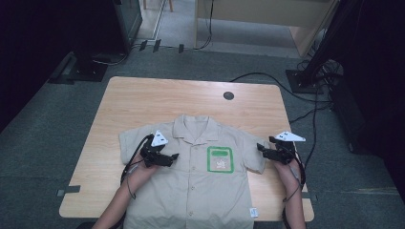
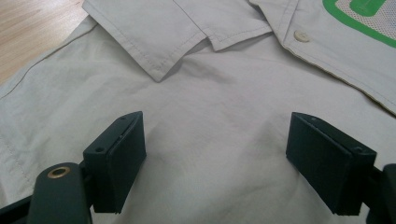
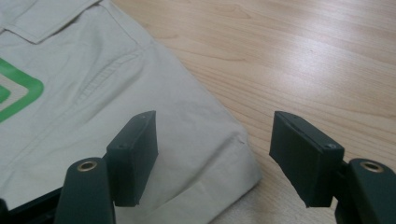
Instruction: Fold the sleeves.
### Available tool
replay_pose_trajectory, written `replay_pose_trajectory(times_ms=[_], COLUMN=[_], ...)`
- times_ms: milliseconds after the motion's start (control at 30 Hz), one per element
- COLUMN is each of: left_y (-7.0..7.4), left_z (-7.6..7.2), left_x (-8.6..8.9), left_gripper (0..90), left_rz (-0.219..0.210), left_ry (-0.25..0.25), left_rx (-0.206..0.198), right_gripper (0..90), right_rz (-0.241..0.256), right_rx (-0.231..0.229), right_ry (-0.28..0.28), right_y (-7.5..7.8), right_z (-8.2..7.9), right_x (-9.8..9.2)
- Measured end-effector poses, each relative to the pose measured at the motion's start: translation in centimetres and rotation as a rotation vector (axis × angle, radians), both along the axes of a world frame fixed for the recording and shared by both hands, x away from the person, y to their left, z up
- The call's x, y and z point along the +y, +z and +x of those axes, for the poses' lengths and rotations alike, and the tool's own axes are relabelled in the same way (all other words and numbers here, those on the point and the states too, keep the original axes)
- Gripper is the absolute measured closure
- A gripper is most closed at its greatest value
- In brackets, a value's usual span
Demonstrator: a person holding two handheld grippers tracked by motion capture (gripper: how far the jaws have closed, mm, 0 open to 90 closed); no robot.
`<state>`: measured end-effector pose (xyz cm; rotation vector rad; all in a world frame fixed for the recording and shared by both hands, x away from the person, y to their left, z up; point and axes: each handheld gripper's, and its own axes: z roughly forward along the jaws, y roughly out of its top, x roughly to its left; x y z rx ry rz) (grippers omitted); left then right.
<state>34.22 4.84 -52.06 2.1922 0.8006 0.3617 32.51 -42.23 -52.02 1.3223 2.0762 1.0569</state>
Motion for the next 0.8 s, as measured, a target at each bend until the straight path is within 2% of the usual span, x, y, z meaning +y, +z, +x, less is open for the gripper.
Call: replay_pose_trajectory(times_ms=[267, 333, 433, 567, 700, 800], left_y=[0.0, 0.0, 0.0, 0.0, 0.0, 0.0], left_z=[0.0, 0.0, 0.0, -0.03, -0.03, -0.03], left_x=[0.0, 0.0, 0.0, -0.02, -0.02, -0.02], left_gripper=[20.1, 20.1, 20.1, 20.0, 20.0, 20.0], left_rz=[0.0, 0.0, 0.0, 0.0, 0.0, 0.0], left_ry=[0.0, 0.0, 0.0, 0.003, 0.003, 0.003], left_rx=[0.0, 0.0, 0.0, 0.0, 0.0, 0.0], right_gripper=[36.7, 39.5, 44.9, 55.0, 73.8, 82.7], right_rz=[-0.022, -0.039, -0.035, -0.018, -0.008, 0.011], right_rx=[0.024, 0.037, 0.042, 0.046, 0.053, 0.064], right_ry=[-0.021, -0.035, -0.025, -0.02, -0.019, -0.021], right_y=[-0.28, -0.34, -0.35, -0.34, -0.23, -0.21], right_z=[0.31, 0.42, 0.48, 0.34, 0.21, 0.17], right_x=[-0.17, -0.17, -0.03, -0.01, 0.07, 0.1])
